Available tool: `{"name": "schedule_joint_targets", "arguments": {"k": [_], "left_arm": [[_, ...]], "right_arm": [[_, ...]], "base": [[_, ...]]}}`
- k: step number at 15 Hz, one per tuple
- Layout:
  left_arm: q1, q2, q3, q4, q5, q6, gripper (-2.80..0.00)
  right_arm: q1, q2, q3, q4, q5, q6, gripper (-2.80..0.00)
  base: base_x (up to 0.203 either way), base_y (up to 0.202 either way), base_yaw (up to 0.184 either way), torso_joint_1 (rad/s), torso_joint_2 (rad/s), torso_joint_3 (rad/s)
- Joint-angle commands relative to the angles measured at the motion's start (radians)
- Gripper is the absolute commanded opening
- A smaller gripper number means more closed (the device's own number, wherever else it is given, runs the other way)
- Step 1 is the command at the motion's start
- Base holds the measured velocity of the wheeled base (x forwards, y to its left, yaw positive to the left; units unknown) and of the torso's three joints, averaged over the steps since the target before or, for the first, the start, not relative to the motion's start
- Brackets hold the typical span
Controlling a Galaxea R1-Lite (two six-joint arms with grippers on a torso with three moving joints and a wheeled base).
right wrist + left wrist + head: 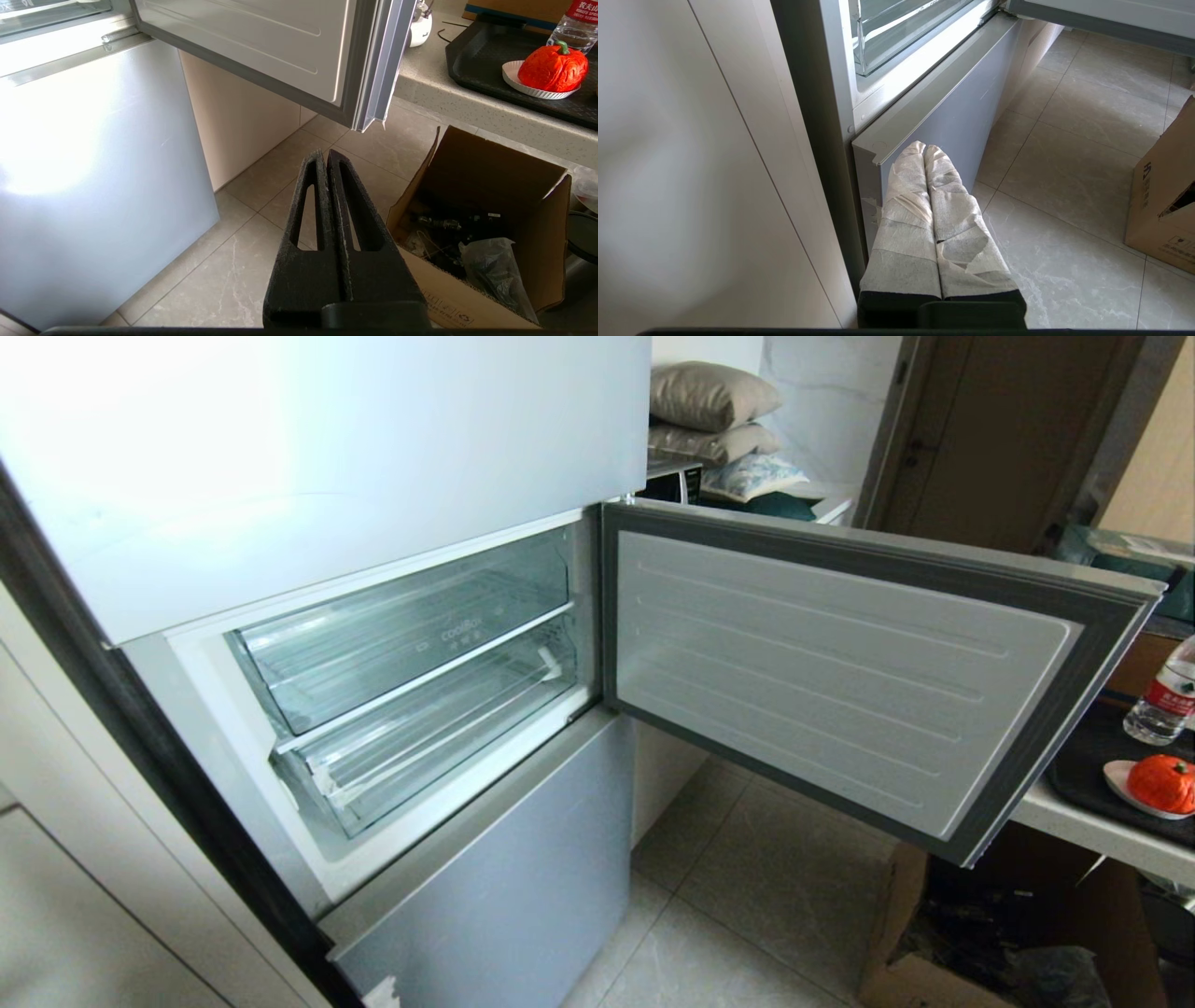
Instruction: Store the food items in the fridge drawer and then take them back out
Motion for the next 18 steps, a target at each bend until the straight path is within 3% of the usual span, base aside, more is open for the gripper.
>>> {"name": "schedule_joint_targets", "arguments": {"k": [1, 8, 18], "left_arm": [[0.0, 0.001, 0.0, 0.002, 0.0, 0.0, -2.8], [0.0, -0.001, 0.0, 0.002, 0.0, 0.0, -2.8], [0.0, 0.001, 0.0, 0.001, 0.0, 0.0, -2.8]], "right_arm": [[0.001, 0.001, 0.0, 0.0, 0.0, 0.0, -2.8], [0.001, 0.0, 0.0, -0.002, -0.002, 0.0, -2.8], [0.001, 0.001, 0.0, -0.002, -0.002, 0.003, -2.8]], "base": [[0.0, 0.0, 0.0, 0.0, 0.0, 0.0], [0.001, -0.001, 0.008, 0.0, 0.0, 0.0], [0.001, -0.006, 0.169, 0.002, 0.0, 0.003]]}}
